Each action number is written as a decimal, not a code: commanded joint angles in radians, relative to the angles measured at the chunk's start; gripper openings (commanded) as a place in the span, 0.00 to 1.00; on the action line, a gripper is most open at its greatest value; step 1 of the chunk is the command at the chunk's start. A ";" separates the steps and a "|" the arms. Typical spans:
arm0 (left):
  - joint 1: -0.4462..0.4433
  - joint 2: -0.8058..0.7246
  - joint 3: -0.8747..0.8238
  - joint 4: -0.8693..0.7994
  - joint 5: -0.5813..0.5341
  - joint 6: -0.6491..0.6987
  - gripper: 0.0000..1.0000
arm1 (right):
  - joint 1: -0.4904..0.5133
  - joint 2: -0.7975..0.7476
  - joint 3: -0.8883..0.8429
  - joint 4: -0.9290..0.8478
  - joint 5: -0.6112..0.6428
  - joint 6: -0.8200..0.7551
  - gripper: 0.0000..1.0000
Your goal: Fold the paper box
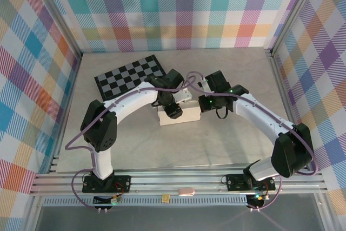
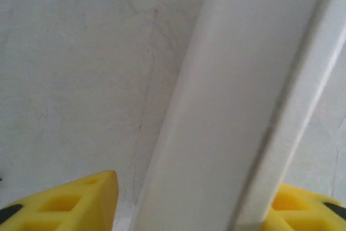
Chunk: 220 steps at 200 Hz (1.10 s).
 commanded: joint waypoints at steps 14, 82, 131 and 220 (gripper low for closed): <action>0.036 -0.086 -0.032 0.129 0.071 -0.094 0.58 | 0.020 0.025 -0.030 -0.089 0.017 0.023 0.00; 0.066 -0.162 -0.110 0.266 0.119 -0.256 0.72 | 0.036 0.060 0.001 -0.092 0.050 0.062 0.00; 0.087 -0.210 -0.150 0.330 0.117 -0.348 0.72 | 0.038 0.080 0.021 -0.099 0.056 0.082 0.00; 0.204 -0.453 -0.264 0.122 -0.074 -0.524 0.53 | 0.041 0.086 0.030 -0.105 0.057 0.093 0.00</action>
